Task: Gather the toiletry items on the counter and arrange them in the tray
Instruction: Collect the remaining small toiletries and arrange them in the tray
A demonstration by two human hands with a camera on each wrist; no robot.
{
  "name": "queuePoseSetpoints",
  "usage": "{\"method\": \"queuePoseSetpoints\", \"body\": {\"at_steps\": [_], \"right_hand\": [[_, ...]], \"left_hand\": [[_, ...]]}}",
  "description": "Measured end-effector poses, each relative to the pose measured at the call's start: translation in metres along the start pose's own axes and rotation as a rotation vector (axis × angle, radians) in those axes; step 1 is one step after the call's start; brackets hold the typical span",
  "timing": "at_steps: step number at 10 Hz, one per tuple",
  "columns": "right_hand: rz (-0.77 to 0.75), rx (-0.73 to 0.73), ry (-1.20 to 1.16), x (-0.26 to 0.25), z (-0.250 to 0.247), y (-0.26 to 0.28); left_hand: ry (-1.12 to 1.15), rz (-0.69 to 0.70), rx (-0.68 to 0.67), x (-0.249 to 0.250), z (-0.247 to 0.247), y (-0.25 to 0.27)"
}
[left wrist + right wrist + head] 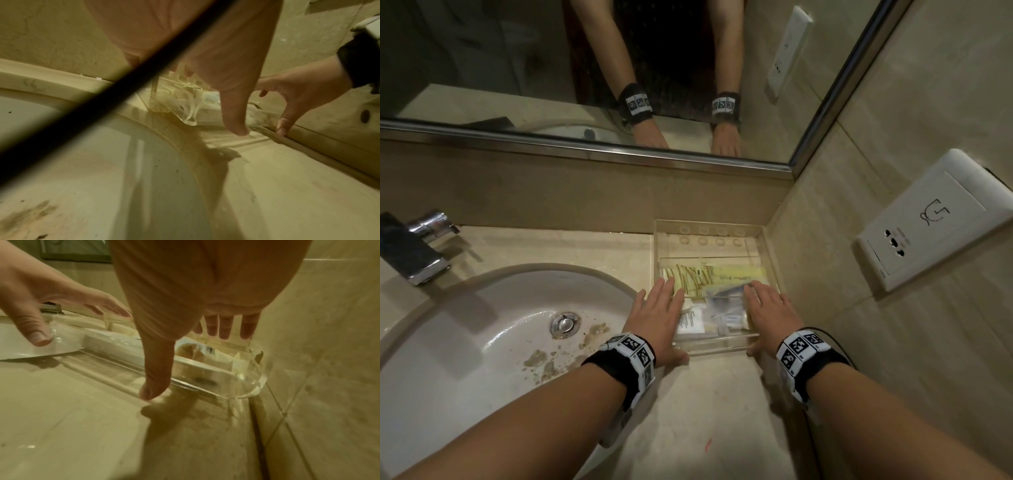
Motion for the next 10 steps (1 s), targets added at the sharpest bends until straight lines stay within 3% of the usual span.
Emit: {"method": "queuePoseSetpoints", "body": {"at_steps": [3, 6, 10], "right_hand": [[0.035, 0.194, -0.025, -0.004, -0.017, -0.014], [0.089, 0.344, -0.074, -0.003, -0.02, -0.025], [0.161, 0.379, -0.096, 0.003, -0.005, -0.03]], "left_hand": [[-0.072, 0.02, 0.22, -0.001, -0.03, -0.016], [-0.123, 0.047, 0.284, -0.003, -0.037, -0.03], [-0.137, 0.024, 0.251, 0.004, -0.043, -0.035]]}}
Point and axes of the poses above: each hand's wrist, its own y-axis away from the middle knuckle, its own z-axis out of the palm, x = y × z, the point moved 7 cm from there along -y, towards the middle knuckle, and after that the axes turned 5 degrees about x, right-handed, at the moved point
